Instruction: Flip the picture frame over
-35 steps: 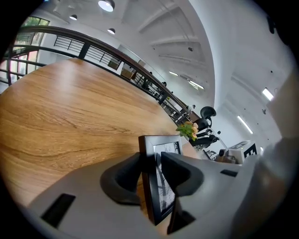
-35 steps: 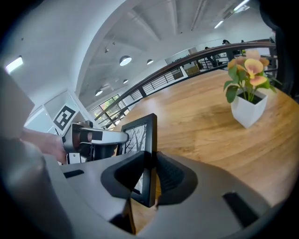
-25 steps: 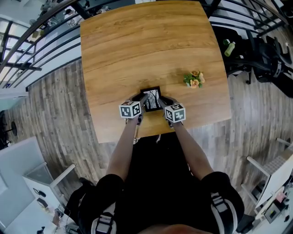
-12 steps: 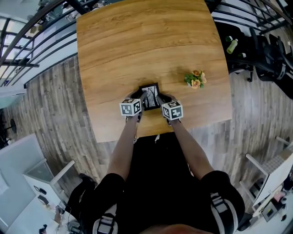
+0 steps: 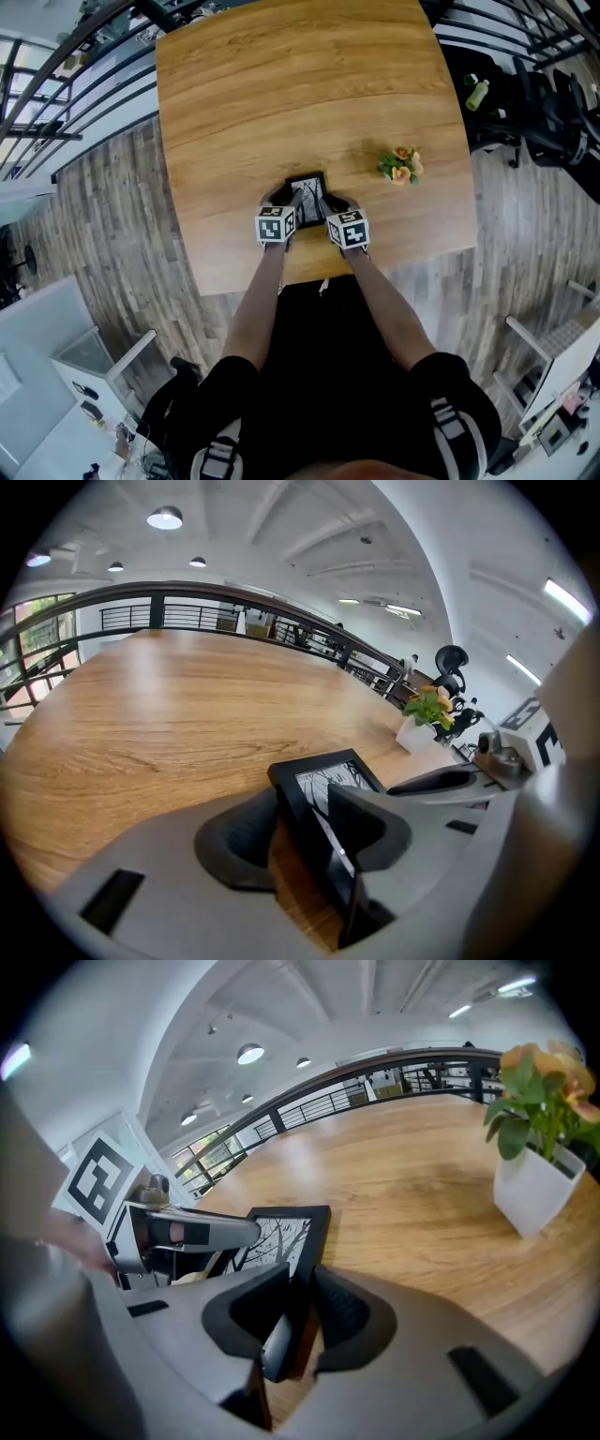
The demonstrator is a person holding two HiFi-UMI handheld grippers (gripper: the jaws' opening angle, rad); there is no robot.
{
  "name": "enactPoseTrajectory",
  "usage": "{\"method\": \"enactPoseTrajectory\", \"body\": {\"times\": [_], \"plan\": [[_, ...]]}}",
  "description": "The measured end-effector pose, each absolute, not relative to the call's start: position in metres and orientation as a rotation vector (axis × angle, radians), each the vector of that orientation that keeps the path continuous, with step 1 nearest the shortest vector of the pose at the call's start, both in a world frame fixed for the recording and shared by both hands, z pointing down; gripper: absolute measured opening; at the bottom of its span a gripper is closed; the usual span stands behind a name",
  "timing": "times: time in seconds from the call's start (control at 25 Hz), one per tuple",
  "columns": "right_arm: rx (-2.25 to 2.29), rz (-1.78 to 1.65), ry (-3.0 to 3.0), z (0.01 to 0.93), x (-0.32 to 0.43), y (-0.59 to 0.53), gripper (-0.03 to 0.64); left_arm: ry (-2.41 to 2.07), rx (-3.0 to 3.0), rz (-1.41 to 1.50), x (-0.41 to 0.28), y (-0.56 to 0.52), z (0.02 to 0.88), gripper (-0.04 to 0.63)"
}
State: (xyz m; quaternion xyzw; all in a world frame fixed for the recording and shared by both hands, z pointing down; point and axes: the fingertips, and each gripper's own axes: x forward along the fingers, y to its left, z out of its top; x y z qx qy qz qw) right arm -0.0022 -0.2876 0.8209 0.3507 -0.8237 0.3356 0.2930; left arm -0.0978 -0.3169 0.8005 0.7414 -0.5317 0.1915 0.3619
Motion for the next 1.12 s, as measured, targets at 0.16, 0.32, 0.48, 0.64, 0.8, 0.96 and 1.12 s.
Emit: {"method": "enactPoseTrajectory", "body": {"times": [0.16, 0.32, 0.48, 0.64, 0.8, 0.96, 1.12], "plan": [[0.934, 0.876, -2.191, 0.821, -0.002, -0.288, 0.097, -1.389, 1.916, 0.526, -0.097, -0.318, 0.801, 0.183], [0.936, 0.833, -2.183, 0.82, -0.003, -0.289, 0.1, -1.406, 1.928, 0.58, -0.096, -0.318, 0.802, 0.183], [0.938, 0.813, -2.179, 0.821, -0.003, -0.289, 0.101, -1.423, 1.936, 0.602, -0.095, -0.319, 0.803, 0.183], [0.942, 0.829, -2.187, 0.819, -0.003, -0.289, 0.1, -1.441, 1.97, 0.642, -0.094, -0.319, 0.802, 0.187], [0.947, 0.829, -2.189, 0.818, -0.003, -0.288, 0.108, -1.437, 1.993, 0.659, -0.096, -0.318, 0.801, 0.192], [0.954, 0.793, -2.19, 0.815, 0.002, -0.291, 0.114, -1.464, 2.001, 0.633, -0.1, -0.321, 0.795, 0.19], [0.969, 0.791, -2.188, 0.812, 0.007, -0.292, 0.118, -1.469, 2.023, 0.607, -0.101, -0.324, 0.788, 0.19]]}}
